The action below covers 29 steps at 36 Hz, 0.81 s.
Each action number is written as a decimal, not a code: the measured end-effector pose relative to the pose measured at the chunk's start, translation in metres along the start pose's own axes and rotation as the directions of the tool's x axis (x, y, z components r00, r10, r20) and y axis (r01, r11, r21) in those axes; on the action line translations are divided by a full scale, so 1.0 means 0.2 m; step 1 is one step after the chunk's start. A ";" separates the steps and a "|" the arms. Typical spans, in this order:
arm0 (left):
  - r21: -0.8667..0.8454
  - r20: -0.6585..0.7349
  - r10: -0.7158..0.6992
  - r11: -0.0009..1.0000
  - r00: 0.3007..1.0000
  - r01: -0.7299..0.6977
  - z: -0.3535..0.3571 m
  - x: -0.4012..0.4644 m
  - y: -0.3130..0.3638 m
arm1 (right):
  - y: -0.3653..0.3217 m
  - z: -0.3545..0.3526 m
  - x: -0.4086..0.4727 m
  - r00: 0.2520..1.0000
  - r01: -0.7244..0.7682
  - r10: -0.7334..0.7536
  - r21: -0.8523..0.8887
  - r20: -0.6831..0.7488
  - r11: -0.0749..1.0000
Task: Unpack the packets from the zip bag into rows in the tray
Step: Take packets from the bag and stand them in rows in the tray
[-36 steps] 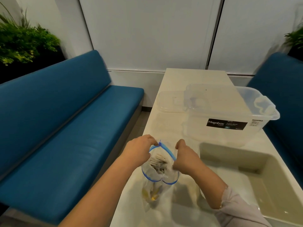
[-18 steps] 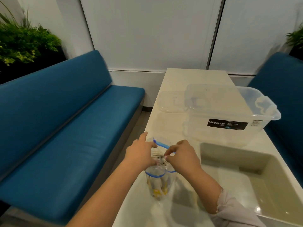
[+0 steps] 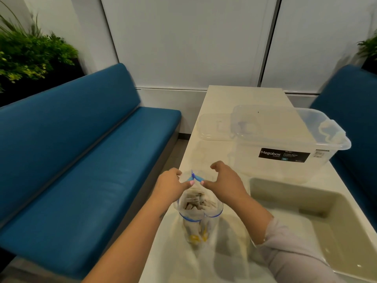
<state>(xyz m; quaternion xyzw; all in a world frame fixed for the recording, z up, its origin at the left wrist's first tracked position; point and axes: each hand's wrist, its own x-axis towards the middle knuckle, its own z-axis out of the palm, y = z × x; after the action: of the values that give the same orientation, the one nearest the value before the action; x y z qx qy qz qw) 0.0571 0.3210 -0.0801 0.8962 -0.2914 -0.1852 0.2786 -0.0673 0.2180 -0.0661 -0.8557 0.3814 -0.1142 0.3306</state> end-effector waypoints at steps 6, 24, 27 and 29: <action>-0.112 0.057 -0.067 0.991 0.996 0.073 0.01 0.02 0.00 | -0.01 0.07 0.11 0.991 -0.063 0.072 -0.084 0.111 0.994; -0.734 0.599 -0.001 0.399 0.801 0.549 0.05 -0.02 -0.21 | 0.11 0.16 0.14 0.699 -0.711 0.304 0.586 0.647 0.388; -0.770 0.617 0.033 0.231 0.786 0.595 0.08 -0.04 -0.21 | 0.12 0.19 0.16 0.694 -0.720 0.320 0.599 0.646 0.352; -0.778 0.623 0.046 0.147 0.781 0.611 0.11 -0.05 -0.22 | 0.12 0.20 0.16 0.700 -0.714 0.327 0.602 0.635 0.358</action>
<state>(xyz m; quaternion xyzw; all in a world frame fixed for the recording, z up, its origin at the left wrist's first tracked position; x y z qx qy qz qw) 0.0579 0.3485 -0.1227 0.4717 0.0133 -0.6050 0.6413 -0.0415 0.2029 -0.1146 -0.4283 0.4613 0.0189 0.7768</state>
